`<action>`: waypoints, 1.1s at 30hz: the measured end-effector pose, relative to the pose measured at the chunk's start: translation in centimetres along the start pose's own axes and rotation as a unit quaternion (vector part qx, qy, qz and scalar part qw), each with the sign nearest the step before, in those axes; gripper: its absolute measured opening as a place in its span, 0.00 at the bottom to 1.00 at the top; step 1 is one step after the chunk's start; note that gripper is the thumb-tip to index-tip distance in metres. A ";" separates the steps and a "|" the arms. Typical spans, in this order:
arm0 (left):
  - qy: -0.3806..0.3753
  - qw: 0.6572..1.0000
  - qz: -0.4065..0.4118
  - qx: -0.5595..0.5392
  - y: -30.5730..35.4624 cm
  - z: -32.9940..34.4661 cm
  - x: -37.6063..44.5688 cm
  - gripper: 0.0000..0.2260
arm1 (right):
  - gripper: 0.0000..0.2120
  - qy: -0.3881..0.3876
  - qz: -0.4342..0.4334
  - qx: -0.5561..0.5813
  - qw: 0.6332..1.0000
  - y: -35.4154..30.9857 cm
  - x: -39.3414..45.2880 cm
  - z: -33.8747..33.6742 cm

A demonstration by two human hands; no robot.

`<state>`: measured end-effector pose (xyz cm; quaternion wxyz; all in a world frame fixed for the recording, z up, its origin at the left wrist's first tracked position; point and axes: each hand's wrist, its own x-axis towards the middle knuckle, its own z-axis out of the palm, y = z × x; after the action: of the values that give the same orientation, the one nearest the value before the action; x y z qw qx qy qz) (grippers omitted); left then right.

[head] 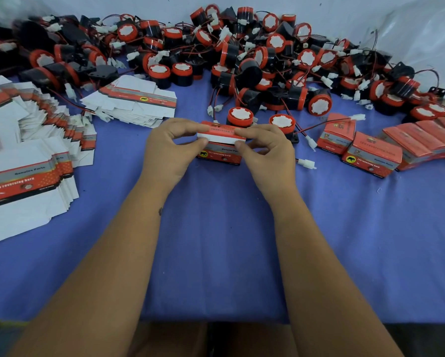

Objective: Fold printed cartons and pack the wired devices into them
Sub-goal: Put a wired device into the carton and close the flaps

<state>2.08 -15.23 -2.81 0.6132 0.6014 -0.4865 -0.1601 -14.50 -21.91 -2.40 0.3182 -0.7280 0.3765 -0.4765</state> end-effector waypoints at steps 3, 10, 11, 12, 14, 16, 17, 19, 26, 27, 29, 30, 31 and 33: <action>0.002 1.000 -0.005 0.016 0.3 0.0 -0.1 0.13 | 0.11 0.013 -0.027 -0.025 0.999 0.1 0.0 0.2; -0.009 0.994 0.010 0.104 0.4 0.6 -0.3 0.11 | 0.09 -0.008 -0.089 -0.101 0.991 0.5 -0.2 0.2; -0.008 0.993 0.016 0.121 0.4 0.6 -0.3 0.10 | 0.09 -0.015 -0.089 -0.114 0.989 0.5 -0.3 0.1; -0.006 0.991 0.018 0.129 0.4 0.7 -0.3 0.10 | 0.09 -0.020 -0.087 -0.125 0.988 0.4 -0.3 0.1; -0.004 0.991 0.014 0.132 0.3 0.7 -0.3 0.10 | 0.09 -0.017 -0.097 -0.145 0.985 0.2 -0.5 0.1; -0.009 0.990 0.010 0.142 0.2 0.7 -0.2 0.08 | 0.09 -0.017 -0.133 -0.184 0.974 0.0 -0.5 0.2; -0.016 0.988 0.009 0.152 0.2 0.7 -0.1 0.07 | 0.10 -0.022 -0.152 -0.206 0.966 -0.1 -0.5 0.3; -0.029 0.985 0.009 0.169 0.1 0.8 0.0 0.07 | 0.08 -0.031 -0.162 -0.229 0.959 -0.2 -0.4 0.6; -0.051 0.985 0.016 0.166 0.4 1.1 -0.7 0.03 | 0.10 -0.051 -0.046 -0.106 0.992 -0.2 -0.6 1.2; -0.044 0.987 0.011 0.155 0.5 1.1 -0.7 0.04 | 0.12 -0.061 -0.036 -0.107 0.992 -0.3 -0.7 1.1; -0.032 0.990 0.001 0.135 0.8 1.1 -0.7 0.05 | 0.14 -0.077 -0.023 -0.122 0.989 -0.7 -0.6 0.5; -0.031 0.992 0.000 0.126 0.9 1.3 -0.7 0.05 | 0.15 -0.093 -0.023 -0.134 0.986 -1.0 -0.4 -0.1; -0.035 0.992 0.001 0.120 1.2 1.5 -0.8 0.05 | 0.16 -0.115 -0.023 -0.142 0.983 -1.3 -0.2 -0.9; -0.054 0.993 -0.001 0.106 1.6 2.4 -1.3 0.05 | 0.17 -0.166 0.002 -0.146 0.975 -2.0 -0.2 -2.6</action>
<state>-1.11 -15.23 -2.37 0.5183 0.6539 -0.5329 -0.1404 -16.49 -20.99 0.05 0.2676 -0.8349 0.3850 -0.2884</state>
